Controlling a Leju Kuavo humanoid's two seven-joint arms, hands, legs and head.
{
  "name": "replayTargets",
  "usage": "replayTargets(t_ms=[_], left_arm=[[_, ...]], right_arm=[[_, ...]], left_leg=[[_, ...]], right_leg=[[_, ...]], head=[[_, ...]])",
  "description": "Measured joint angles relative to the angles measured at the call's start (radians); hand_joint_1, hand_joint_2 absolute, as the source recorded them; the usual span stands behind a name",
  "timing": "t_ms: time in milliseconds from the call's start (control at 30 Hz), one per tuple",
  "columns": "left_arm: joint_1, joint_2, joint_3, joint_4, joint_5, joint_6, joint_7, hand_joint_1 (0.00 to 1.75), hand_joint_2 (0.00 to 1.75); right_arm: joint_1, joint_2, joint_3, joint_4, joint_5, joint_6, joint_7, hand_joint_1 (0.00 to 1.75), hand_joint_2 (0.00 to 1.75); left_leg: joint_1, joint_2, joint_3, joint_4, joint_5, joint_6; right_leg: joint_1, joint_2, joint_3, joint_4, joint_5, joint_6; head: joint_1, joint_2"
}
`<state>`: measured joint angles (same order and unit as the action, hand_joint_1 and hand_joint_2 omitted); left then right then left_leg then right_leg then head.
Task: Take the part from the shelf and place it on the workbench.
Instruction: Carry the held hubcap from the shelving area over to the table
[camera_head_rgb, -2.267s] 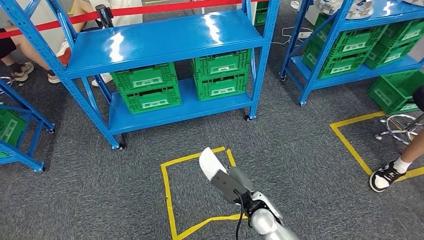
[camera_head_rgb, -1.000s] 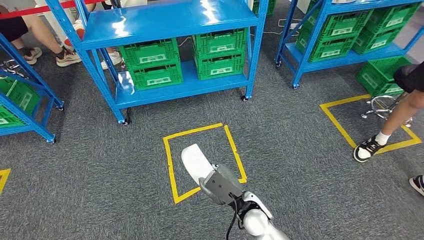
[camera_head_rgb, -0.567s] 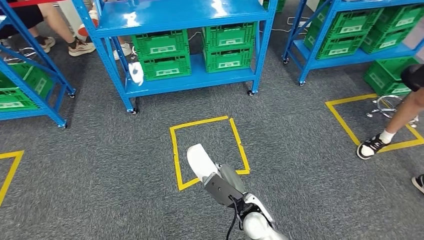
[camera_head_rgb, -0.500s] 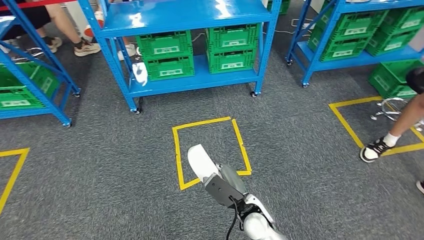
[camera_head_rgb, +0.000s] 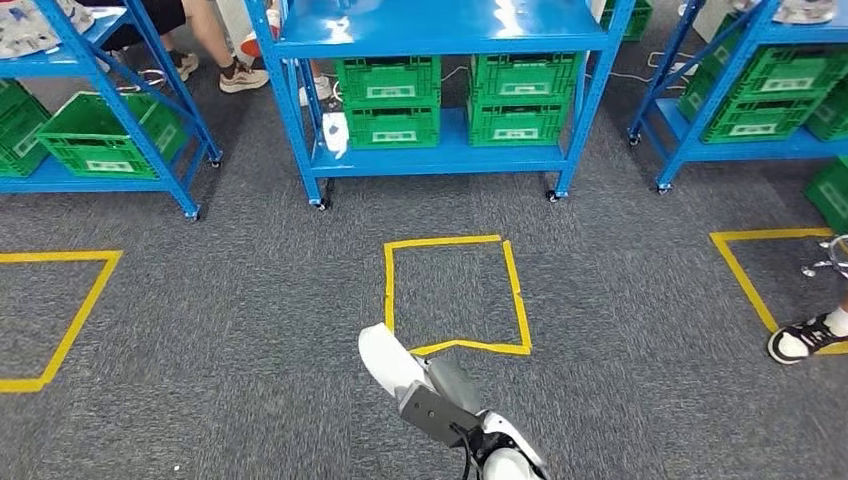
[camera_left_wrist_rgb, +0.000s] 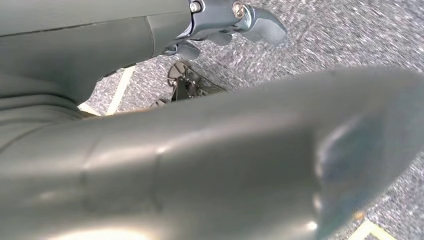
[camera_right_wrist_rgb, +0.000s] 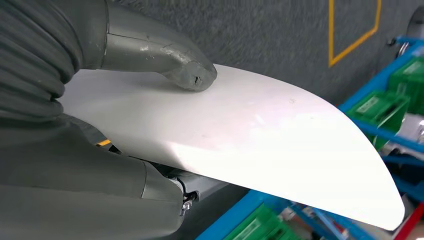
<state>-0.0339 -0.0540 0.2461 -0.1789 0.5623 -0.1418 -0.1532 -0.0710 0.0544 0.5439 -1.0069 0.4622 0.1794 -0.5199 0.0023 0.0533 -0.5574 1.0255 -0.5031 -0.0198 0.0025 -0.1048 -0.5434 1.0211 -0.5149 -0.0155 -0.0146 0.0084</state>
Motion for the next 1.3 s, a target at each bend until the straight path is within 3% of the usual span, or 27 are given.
replayTargets(t_ms=[33, 100, 167, 200, 233, 267, 333, 400, 467, 533, 600, 667, 733, 767, 800, 867, 933, 967, 1033, 1067, 1133, 1200, 1233, 1267, 1300], left_arm=[[0.001, -0.002, 0.000, 0.000, 0.000, 0.001, 0.003, 0.00, 0.00], [0.000, -0.006, -0.001, 0.000, 0.000, 0.002, 0.005, 0.00, 0.00], [-0.001, -0.008, -0.002, 0.000, 0.000, 0.002, 0.005, 0.00, 0.00], [-0.002, -0.008, -0.002, 0.000, 0.000, 0.002, 0.005, 0.00, 0.00], [-0.001, -0.009, -0.002, 0.000, 0.000, 0.002, 0.005, 0.00, 0.00], [-0.001, -0.009, -0.002, 0.000, 0.001, 0.002, 0.002, 0.00, 0.00], [0.000, -0.010, -0.002, 0.000, 0.004, 0.000, -0.013, 0.00, 0.00], [-0.001, -0.013, -0.002, -0.001, 0.005, -0.014, -0.034, 0.00, 0.00], [-0.003, -0.015, -0.003, -0.002, 0.003, -0.030, -0.053, 0.00, 0.00], [0.000, -0.016, -0.004, -0.002, 0.001, -0.042, -0.071, 0.00, 0.00], [0.005, -0.017, -0.008, -0.002, -0.007, -0.064, -0.082, 0.00, 0.00], [0.006, -0.016, -0.018, -0.001, -0.029, -0.094, -0.075, 0.00, 0.00], [0.005, -0.010, -0.034, -0.001, -0.049, -0.124, -0.049, 0.00, 0.00], [0.005, -0.005, -0.041, -0.001, -0.055, -0.135, -0.033, 0.00, 0.00], [0.005, 0.002, -0.046, 0.000, -0.057, -0.143, -0.018, 0.00, 0.00], [0.002, 0.016, -0.054, -0.001, -0.057, -0.148, 0.002, 0.00, 0.00], [-0.008, 0.025, -0.058, -0.002, -0.053, -0.140, 0.011, 0.00, 0.00], [-0.011, 0.027, -0.058, -0.002, -0.050, -0.134, 0.011, 0.00, 0.00], [-0.011, 0.029, -0.058, -0.002, -0.041, -0.122, 0.004, 0.00, 0.00], [-0.009, 0.029, -0.058, -0.002, -0.036, -0.120, -0.002, 0.00, 0.00], [-0.006, 0.029, -0.058, -0.002, -0.024, -0.122, -0.016, 0.00, 0.00], [-0.006, 0.027, -0.057, -0.002, -0.010, -0.121, -0.028, 0.00, 0.00], [-0.006, 0.027, -0.056, -0.002, -0.004, -0.118, -0.031, 0.00, 0.00], [-0.005, 0.026, -0.056, -0.002, 0.000, -0.113, -0.031, 0.00, 0.00], [-0.003, 0.025, -0.055, -0.002, 0.003, -0.109, -0.031, 0.00, 0.00]], right_arm=[[-0.002, 0.002, 0.005, 0.004, -0.001, 0.001, -0.003, 1.75, 1.75], [-0.006, 0.004, 0.010, 0.010, -0.001, 0.002, -0.007, 1.75, 1.75], [-0.006, 0.003, 0.013, 0.017, -0.001, 0.003, -0.008, 1.75, 1.75], [-0.006, 0.002, 0.014, 0.021, -0.001, 0.003, -0.007, 1.75, 1.75], [-0.005, 0.002, 0.014, 0.025, -0.001, 0.003, -0.008, 1.75, 1.75], [-0.005, 0.002, 0.016, 0.030, 0.000, 0.005, -0.010, 1.75, 1.75], [-0.011, 0.004, 0.026, 0.039, 0.006, 0.016, -0.025, 1.75, 1.75], [-0.024, 0.013, 0.050, 0.050, 0.019, 0.031, -0.044, 1.75, 1.75], [-0.031, 0.022, 0.086, 0.054, 0.023, 0.042, -0.040, 1.75, 1.75], [-0.028, 0.026, 0.122, 0.047, 0.008, 0.046, -0.016, 1.75, 1.75], [-0.019, 0.019, 0.146, 0.028, -0.020, 0.035, 0.004, 1.75, 1.75], [-0.008, 0.005, 0.157, 0.012, -0.052, 0.014, 0.017, 1.75, 1.75], [0.004, -0.009, 0.160, 0.005, -0.080, -0.010, 0.036, 1.75, 1.75], [0.008, -0.014, 0.160, 0.005, -0.090, -0.021, 0.047, 1.75, 1.75], [0.009, -0.017, 0.160, 0.004, -0.095, -0.031, 0.058, 1.75, 1.75], [0.007, -0.018, 0.160, -0.001, -0.098, -0.046, 0.075, 1.75, 1.75], [0.003, -0.018, 0.159, -0.007, -0.095, -0.052, 0.093, 1.75, 1.75], [0.000, -0.017, 0.159, -0.008, -0.092, -0.053, 0.103, 1.75, 1.75], [-0.004, -0.011, 0.159, -0.008, -0.082, -0.052, 0.116, 1.75, 1.75], [-0.008, -0.006, 0.159, -0.008, -0.077, -0.050, 0.117, 1.75, 1.75], [-0.016, 0.001, 0.160, -0.007, -0.070, -0.044, 0.109, 1.75, 1.75], [-0.019, 0.004, 0.161, -0.003, -0.065, -0.038, 0.101, 1.75, 1.75], [-0.019, 0.004, 0.161, 0.002, -0.062, -0.038, 0.100, 1.75, 1.75], [-0.019, 0.004, 0.161, 0.008, -0.057, -0.039, 0.100, 1.75, 1.75], [-0.020, 0.005, 0.161, 0.014, -0.054, -0.041, 0.101, 1.75, 1.75]], left_leg=[[0.003, -0.009, -0.001, -0.006, 0.000, 0.007], [0.009, -0.028, -0.004, -0.010, 0.009, 0.021], [0.011, -0.049, -0.010, -0.011, 0.017, 0.030], [0.011, -0.060, -0.015, -0.010, 0.019, 0.031], [0.010, -0.073, -0.019, -0.007, 0.021, 0.031], [0.010, -0.087, -0.024, -0.003, 0.023, 0.030], [0.011, -0.114, -0.029, 0.005, 0.025, 0.026], [0.010, -0.138, -0.036, 0.011, 0.027, 0.018], [0.011, -0.157, -0.045, 0.012, 0.034, 0.005], [0.014, -0.172, -0.053, 0.007, 0.042, -0.011], [0.013, -0.138, -0.067, 0.028, 0.028, -0.021], [0.012, -0.082, -0.108, 0.120, -0.028, -0.028], [0.015, -0.064, -0.155, 0.237, -0.082, -0.035], [0.016, -0.061, -0.162, 0.262, -0.087, -0.038], [0.018, -0.057, -0.150, 0.251, -0.075, -0.040], [0.020, -0.027, -0.081, 0.135, -0.023, -0.041], [0.015, 0.006, -0.025, 0.032, 0.006, -0.030], [0.012, 0.012, -0.017, 0.013, 0.007, -0.022], [0.009, -0.008, -0.025, 0.012, 0.010, -0.005], [0.010, -0.018, -0.027, 0.011, 0.013, 0.001], [0.013, -0.038, -0.028, 0.007, 0.020, 0.014], [0.013, -0.062, -0.035, 0.007, 0.026, 0.023], [0.012, -0.076, -0.039, 0.007, 0.029, 0.025], [0.011, -0.092, -0.042, 0.008, 0.031, 0.026], [0.009, -0.108, -0.044, 0.009, 0.033, 0.026]], right_leg=[[-0.001, -0.002, 0.001, 0.002, -0.002, 0.007], [-0.004, 0.034, -0.014, 0.038, -0.031, 0.022], [-0.008, 0.084, -0.061, 0.149, -0.098, 0.031], [-0.009, 0.095, -0.092, 0.215, -0.128, 0.033], [-0.009, 0.098, -0.113, 0.263, -0.143, 0.033], [-0.009, 0.100, -0.120, 0.279, -0.139, 0.033], [-0.010, 0.112, -0.075, 0.191, -0.078, 0.027], [-0.012, 0.153, -0.015, 0.063, -0.027, 0.019], [-0.010, 0.173, 0.002, 0.016, -0.019, 0.013], [-0.008, 0.151, 0.000, 0.010, -0.010, 0.002], [-0.010, 0.128, 0.002, -0.001, -0.001, -0.014], [-0.011, 0.101, 0.003, -0.007, 0.003, -0.022], [-0.010, 0.071, 0.000, -0.006, 0.003, -0.024], [-0.010, 0.057, -0.002, -0.005, 0.003, -0.024], [-0.010, 0.044, -0.003, -0.004, 0.002, -0.024], [-0.010, 0.021, -0.004, 0.002, 0.000, -0.019], [-0.005, 0.001, -0.004, 0.009, -0.005, -0.007], [-0.003, -0.008, -0.005, 0.011, -0.006, -0.001], [-0.001, -0.024, -0.003, 0.009, -0.005, 0.012], [-0.004, -0.018, -0.003, 0.013, -0.009, 0.018], [-0.009, 0.030, -0.021, 0.062, -0.045, 0.030], [-0.010, 0.084, -0.078, 0.186, -0.111, 0.033], [-0.010, 0.094, -0.108, 0.248, -0.135, 0.032], [-0.009, 0.099, -0.129, 0.287, -0.143, 0.030], [-0.009, 0.101, -0.129, 0.285, -0.129, 0.026]], head=[[-0.001, 0.000], [0.002, 0.000], [0.006, 0.000], [0.008, 0.000], [0.009, 0.000], [0.010, 0.000], [0.012, 0.000], [0.015, 0.000], [0.015, 0.000], [0.015, 0.000], [0.010, 0.000], [0.001, 0.000], [-0.003, 0.000], [-0.003, 0.000], [-0.003, 0.000], [-0.004, 0.000], [-0.006, 0.000], [-0.005, 0.000], [-0.002, 0.000], [-0.001, 0.000], [0.001, 0.000], [0.006, 0.000], [0.008, 0.000], [0.009, 0.000], [0.010, 0.000]])
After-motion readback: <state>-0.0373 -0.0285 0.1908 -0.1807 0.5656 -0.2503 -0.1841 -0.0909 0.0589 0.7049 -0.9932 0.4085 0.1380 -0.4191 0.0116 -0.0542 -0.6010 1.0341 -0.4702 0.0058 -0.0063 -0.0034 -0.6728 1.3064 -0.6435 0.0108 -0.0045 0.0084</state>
